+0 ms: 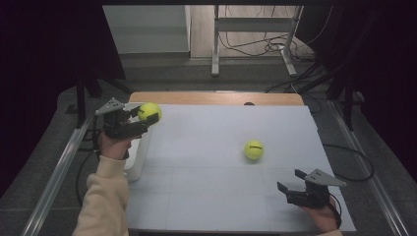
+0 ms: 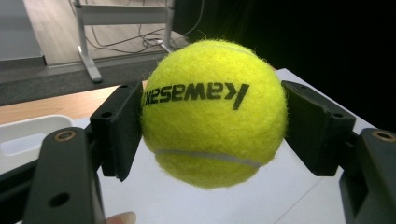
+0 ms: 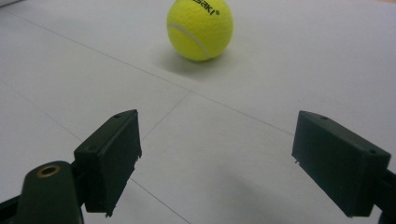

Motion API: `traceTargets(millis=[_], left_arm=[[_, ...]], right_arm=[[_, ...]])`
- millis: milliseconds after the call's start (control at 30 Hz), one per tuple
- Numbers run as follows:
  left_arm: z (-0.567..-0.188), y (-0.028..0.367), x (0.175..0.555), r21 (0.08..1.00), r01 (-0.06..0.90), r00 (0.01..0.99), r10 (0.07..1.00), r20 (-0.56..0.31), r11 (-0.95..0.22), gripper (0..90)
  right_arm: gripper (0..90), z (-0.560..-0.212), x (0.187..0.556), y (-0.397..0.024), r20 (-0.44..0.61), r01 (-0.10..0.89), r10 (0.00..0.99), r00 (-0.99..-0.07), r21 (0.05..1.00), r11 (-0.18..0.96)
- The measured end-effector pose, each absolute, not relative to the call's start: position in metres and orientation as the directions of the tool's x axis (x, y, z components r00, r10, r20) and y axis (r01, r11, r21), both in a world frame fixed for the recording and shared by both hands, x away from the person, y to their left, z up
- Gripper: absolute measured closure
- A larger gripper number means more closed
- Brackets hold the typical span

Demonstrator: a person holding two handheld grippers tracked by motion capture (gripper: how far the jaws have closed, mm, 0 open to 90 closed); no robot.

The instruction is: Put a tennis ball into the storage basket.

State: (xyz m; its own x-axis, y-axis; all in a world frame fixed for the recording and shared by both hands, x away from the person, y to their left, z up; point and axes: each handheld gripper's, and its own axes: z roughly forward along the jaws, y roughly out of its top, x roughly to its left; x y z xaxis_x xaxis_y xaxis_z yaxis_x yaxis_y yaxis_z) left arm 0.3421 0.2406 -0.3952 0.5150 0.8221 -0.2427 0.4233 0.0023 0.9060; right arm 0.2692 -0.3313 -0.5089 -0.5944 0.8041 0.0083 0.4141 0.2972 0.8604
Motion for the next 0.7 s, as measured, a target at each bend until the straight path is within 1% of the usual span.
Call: traceTargets(millis=[400, 500, 700], left_arm=[[-0.402, 0.257, 0.353, 0.892, 0.453, 0.439, 0.871, -0.222, -0.001, 26.2], [-0.406, 0.263, 0.358, 0.884, 0.467, 0.433, 0.864, -0.255, 0.027, 26.2], [-0.404, 0.267, 0.364, 0.881, 0.473, 0.419, 0.881, -0.221, -0.004, 26.2]], right_arm=[[16.0, -0.508, 0.268, -0.330, 0.009, 0.407, 0.799, -0.601, 0.864, 0.297], [16.1, -0.508, 0.269, -0.330, 0.009, 0.409, 0.800, -0.600, 0.863, 0.297], [16.1, -0.508, 0.269, -0.330, 0.009, 0.410, 0.801, -0.598, 0.863, 0.296]])
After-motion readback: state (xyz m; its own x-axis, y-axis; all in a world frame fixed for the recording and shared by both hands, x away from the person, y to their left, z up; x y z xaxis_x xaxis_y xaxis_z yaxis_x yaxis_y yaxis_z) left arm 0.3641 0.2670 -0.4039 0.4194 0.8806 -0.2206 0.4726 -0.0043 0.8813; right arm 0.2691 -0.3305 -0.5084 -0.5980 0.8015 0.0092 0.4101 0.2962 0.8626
